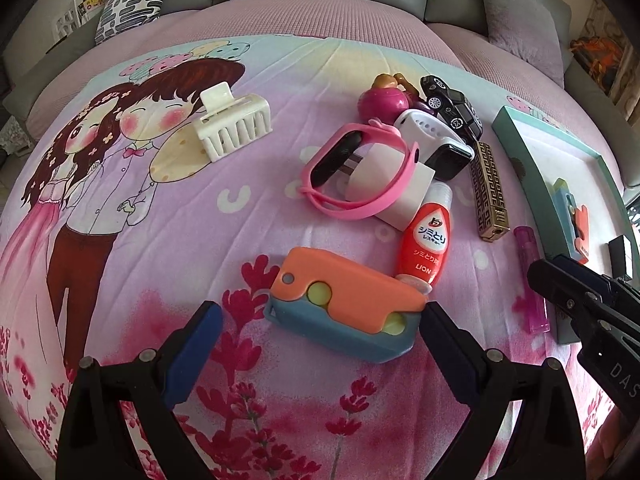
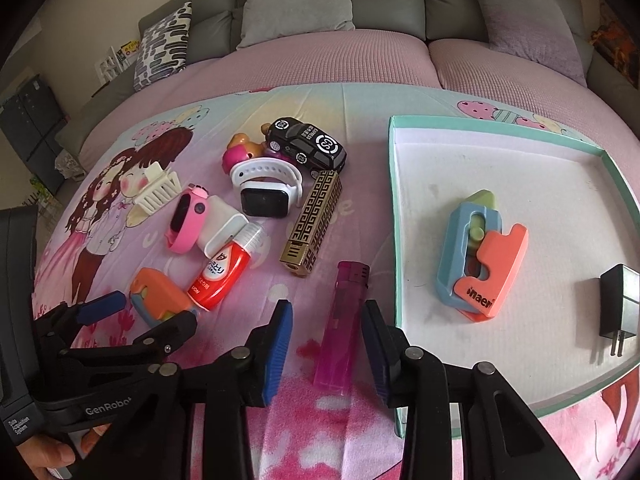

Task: Organize rigid objects
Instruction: 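Grasp a second orange-and-blue toy knife with the left tool while the right tool grasps the pink lighter, then carry the toy knife to the tray with the left tool while the right tool carries the pink lighter there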

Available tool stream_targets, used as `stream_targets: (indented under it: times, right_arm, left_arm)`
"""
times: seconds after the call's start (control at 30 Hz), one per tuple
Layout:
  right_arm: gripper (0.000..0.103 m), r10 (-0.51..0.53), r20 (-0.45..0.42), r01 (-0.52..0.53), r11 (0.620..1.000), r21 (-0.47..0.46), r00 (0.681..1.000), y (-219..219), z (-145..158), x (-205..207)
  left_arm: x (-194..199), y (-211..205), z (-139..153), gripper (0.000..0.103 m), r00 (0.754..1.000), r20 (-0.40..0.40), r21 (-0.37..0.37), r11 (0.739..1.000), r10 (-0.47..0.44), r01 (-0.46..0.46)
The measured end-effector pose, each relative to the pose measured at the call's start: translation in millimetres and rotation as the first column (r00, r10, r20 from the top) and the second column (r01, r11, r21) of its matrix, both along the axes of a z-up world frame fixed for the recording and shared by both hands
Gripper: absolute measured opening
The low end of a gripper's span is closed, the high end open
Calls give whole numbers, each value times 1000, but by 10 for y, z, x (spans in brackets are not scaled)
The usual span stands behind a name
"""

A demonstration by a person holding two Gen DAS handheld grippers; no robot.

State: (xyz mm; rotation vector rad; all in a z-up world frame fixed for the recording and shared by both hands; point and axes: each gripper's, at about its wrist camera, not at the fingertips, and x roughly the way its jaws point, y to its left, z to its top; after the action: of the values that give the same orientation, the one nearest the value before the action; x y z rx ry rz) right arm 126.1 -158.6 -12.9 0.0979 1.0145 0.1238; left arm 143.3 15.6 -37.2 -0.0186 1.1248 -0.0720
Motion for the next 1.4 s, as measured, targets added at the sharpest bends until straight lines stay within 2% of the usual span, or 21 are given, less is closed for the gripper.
stream_targets:
  times: [0.27, 0.33, 0.6, 0.73, 0.8, 0.87, 1.13, 1.3, 1.4]
  right_arm:
    - [38, 19, -31, -19, 1000, -9, 999, 73, -74, 25]
    - [35, 31, -32, -31, 1000, -5, 999, 103, -77, 25]
    - [27, 46, -61, -49, 998, -36, 997, 171, -170, 54]
    - [26, 47, -58, -49, 998, -39, 997, 172, -189, 61]
    - [26, 59, -57, -63, 996, -64, 997, 208, -200, 55]
    - [27, 64, -55, -68, 995, -77, 996, 224, -201, 53]
    - [26, 50, -45, -52, 997, -57, 998, 195, -186, 65]
    - [21, 23, -7, -23, 1000, -10, 1000, 95, -67, 41]
    - [20, 10, 32, -11, 1000, 24, 999, 29, 51, 6]
  left_arm:
    - [32, 207, -36, 99, 995, 3, 48, 994, 97, -97]
    - [34, 236, -46, 98, 994, 3, 57, 992, 112, -112]
    - [24, 242, -19, 95, 994, 9, 63, 992, 110, -110]
    - [57, 233, -31, 95, 994, 16, 66, 992, 106, -107]
    - [62, 231, -26, 88, 995, 22, 58, 993, 98, -99]
    - [49, 213, 12, 74, 995, 36, 52, 994, 94, -96]
    - [51, 216, 12, 74, 995, 36, 59, 993, 97, -99]
    - [31, 234, 67, 74, 993, 38, 59, 992, 108, -110]
    - [-3, 249, 211, 74, 989, 88, 64, 990, 116, -122]
